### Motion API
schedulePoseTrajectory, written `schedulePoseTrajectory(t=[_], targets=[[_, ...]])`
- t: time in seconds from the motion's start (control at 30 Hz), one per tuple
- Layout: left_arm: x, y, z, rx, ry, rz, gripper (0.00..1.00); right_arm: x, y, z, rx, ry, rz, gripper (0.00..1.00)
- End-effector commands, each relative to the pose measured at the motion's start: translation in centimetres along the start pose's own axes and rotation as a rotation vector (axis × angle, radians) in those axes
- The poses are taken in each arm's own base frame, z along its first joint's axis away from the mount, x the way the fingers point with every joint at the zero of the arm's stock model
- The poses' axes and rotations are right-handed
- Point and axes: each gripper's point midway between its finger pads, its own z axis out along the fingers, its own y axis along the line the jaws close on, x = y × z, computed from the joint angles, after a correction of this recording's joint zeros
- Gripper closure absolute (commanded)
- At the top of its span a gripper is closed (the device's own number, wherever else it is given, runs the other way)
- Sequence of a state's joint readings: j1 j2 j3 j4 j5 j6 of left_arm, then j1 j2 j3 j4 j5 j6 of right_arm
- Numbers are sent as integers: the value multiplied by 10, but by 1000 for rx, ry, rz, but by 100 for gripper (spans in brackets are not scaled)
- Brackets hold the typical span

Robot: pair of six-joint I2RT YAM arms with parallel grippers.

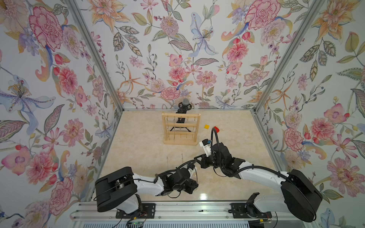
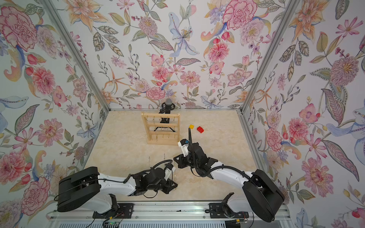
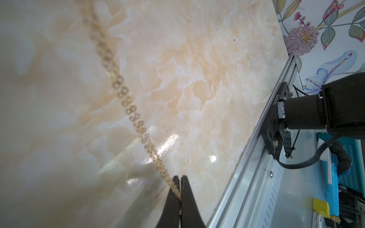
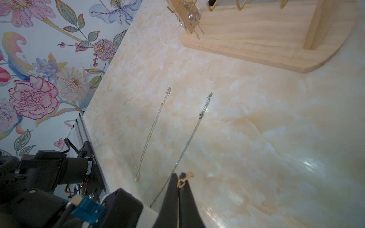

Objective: Take the necklace off the jewelry display stand
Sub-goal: Place the necklace at the center of the board.

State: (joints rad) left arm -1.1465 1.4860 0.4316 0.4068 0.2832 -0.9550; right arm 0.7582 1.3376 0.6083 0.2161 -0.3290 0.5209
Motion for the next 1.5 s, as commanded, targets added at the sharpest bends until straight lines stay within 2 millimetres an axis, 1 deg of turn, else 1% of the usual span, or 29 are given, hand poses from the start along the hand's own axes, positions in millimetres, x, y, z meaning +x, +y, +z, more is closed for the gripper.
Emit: schedulePoseTrajectory(t=[0.0,0.27,0.6,0.93,1.2,1.47], targets=[[15,6,3,-24,39,-15,97,-2,-2,4,4,-19,4,100],[18,7,2,-46,63,-13,96,7,-11,11,25,7,9,100],[23,13,4,-90,90,-28,94,11,-17,21,32,22,14,100],[24,12,5,-119,98,-16,87,14,-25,26,48,34,15,100],[24,12,5,-150,97,8,85,16,-29,30,56,44,19,100],[24,10,3,-179,97,32,79,17,-31,31,57,50,22,100]])
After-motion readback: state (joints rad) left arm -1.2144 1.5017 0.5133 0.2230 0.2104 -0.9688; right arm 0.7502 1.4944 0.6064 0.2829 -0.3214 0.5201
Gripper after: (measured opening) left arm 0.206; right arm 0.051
